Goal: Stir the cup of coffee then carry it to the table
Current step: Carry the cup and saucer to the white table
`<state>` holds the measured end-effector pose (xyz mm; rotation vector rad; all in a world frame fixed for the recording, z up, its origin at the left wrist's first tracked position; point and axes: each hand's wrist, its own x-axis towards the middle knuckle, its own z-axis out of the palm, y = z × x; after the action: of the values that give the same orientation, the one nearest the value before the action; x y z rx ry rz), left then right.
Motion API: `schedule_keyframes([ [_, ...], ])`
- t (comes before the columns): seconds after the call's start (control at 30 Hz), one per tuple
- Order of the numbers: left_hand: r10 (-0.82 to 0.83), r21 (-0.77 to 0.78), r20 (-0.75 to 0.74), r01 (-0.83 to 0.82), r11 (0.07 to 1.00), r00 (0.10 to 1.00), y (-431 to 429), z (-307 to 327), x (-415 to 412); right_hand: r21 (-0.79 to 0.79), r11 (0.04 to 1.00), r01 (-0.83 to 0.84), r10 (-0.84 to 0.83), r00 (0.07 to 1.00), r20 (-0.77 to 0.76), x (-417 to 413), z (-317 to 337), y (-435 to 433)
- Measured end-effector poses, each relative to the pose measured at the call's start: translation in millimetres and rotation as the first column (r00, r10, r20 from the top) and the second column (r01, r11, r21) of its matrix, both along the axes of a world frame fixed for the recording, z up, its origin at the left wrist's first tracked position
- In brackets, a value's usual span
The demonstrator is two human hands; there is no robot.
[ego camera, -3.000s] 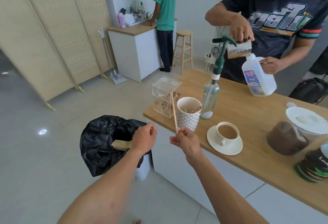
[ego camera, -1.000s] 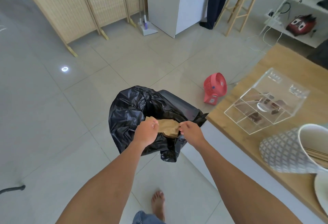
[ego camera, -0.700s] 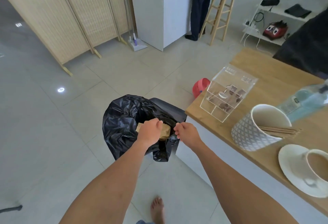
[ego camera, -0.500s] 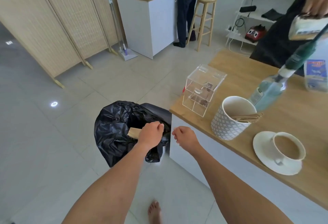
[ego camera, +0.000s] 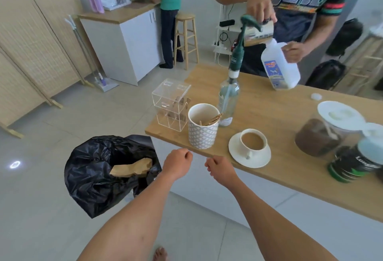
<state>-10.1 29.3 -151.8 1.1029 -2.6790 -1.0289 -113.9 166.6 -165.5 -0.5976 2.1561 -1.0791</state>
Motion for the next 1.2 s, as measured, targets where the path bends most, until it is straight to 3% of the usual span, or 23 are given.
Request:
schedule_keyframes([
  [0.27,-0.129,0.120,-0.071,0.137,0.983,0.989,60.4,4.9,-58.5,0.054,0.987,0.149,-0.149,0.989,-0.009,-42.7,10.5,90.7],
  [0.6,-0.078,0.288,-0.053,0.090,0.953,0.996,70.7,10.7,-117.7,0.003,0.908,0.418,-0.418,0.908,0.012,-96.5,29.7,135.4],
  [0.73,-0.103,0.335,-0.009,0.100,0.937,0.995,64.5,17.0,-137.3,0.023,0.901,0.433,-0.433,0.902,-0.007,-109.1,35.4,132.6],
  [0.93,-0.105,0.425,-0.024,0.106,0.899,0.994,59.9,19.5,-152.0,-0.007,0.885,0.466,-0.460,0.877,0.141,-122.3,34.1,115.5],
  [1.2,-0.127,0.511,0.041,0.089,0.855,0.991,52.1,18.7,-161.6,0.029,0.875,0.483,-0.477,0.853,0.213,-132.6,20.2,97.8],
])
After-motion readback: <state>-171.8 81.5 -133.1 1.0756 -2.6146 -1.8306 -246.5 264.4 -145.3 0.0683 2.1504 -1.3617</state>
